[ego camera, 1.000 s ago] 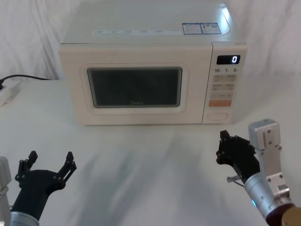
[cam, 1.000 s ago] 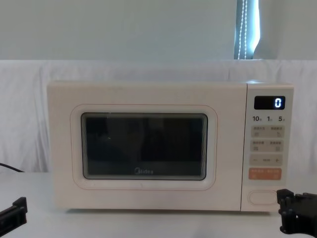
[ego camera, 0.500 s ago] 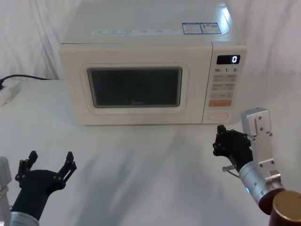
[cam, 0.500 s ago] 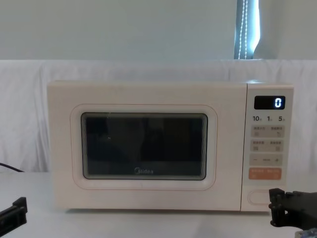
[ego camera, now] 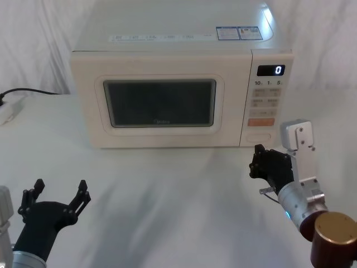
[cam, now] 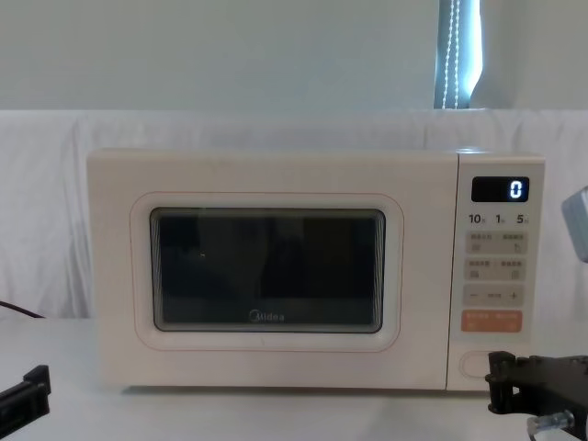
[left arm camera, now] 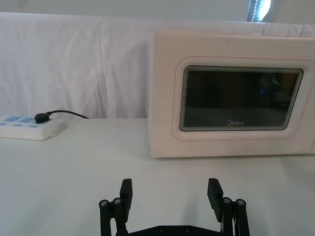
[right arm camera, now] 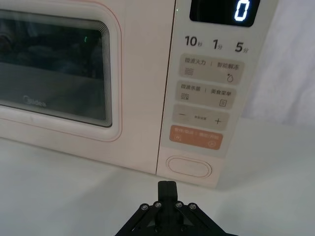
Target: Press the button to open the microwave door with one hand; close the microwave door with the other hand.
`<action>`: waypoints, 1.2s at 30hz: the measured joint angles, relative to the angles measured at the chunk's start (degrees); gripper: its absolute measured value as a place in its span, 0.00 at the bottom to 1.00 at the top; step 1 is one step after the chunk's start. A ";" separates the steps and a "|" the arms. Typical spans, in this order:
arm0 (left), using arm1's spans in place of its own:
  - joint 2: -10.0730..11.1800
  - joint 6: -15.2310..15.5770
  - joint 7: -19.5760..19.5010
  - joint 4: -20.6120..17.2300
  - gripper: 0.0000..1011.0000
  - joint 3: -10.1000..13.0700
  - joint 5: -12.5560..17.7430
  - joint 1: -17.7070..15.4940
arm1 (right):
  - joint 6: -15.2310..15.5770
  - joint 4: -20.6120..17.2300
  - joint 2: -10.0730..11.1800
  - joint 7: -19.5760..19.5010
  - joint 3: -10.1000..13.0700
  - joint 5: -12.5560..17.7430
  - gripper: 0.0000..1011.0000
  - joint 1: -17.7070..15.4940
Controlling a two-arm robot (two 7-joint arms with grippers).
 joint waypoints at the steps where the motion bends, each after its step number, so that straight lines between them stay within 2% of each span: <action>1: 0.00 0.00 0.00 0.00 0.99 0.00 0.00 0.00 | 0.09 0.77 -0.13 0.00 0.02 -0.06 0.00 0.57; 16: 0.00 0.00 0.01 0.00 0.99 0.00 0.00 0.00 | 0.05 7.75 -1.31 -0.68 0.71 -0.60 0.00 5.43; 36: 0.00 0.00 0.00 0.00 0.99 0.00 0.00 0.00 | -1.17 14.61 -2.49 -1.69 1.76 -0.74 0.00 10.04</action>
